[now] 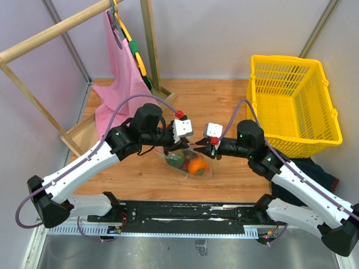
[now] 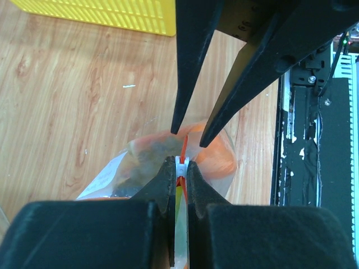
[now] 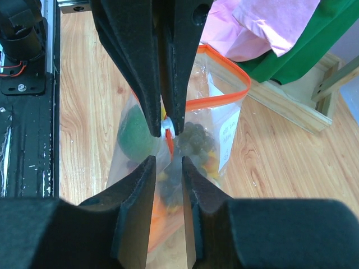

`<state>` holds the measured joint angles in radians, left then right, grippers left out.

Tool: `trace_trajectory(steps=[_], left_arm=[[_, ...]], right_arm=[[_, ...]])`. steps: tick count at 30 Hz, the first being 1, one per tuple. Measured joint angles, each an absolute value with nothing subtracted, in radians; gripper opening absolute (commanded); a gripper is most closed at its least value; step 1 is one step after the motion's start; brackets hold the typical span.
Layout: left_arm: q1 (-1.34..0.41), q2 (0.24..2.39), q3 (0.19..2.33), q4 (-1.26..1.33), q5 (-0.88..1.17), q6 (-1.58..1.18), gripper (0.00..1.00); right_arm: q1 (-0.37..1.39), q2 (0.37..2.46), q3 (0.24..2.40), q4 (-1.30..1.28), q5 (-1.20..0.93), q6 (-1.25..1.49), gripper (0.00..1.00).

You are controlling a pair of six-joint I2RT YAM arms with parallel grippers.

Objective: Place the food in the zip-top bag and seal the zipper
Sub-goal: Zip the zipper food storage bag at the center of the board.

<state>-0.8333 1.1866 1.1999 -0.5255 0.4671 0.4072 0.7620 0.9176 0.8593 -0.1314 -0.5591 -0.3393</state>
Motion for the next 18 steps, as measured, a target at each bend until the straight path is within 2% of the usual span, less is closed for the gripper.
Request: trace_trajectory(steps=[8,11,13,14,18], left_arm=[[-0.833,1.19,1.2,-0.526,0.496,0.411,0.0],[-0.833,1.194,1.201,-0.525,0.5,0.413,0.0],[-0.832,1.196,1.203,-0.525,0.499,0.415,0.0],[-0.832,1.198,1.205,-0.526,0.499,0.416,0.0],[-0.831,1.199,1.206,-0.527,0.496,0.416,0.01]], right_arm=[[0.762,0.966,0.87,-0.109,-0.575,-0.333,0.21],[0.762,0.974,0.877,-0.103,-0.583,-0.329,0.15],[0.762,0.976,0.878,-0.104,-0.588,-0.327,0.04],[0.762,0.977,0.878,-0.104,-0.595,-0.325,0.01],[0.762,0.978,0.878,-0.11,-0.602,-0.323,0.01]])
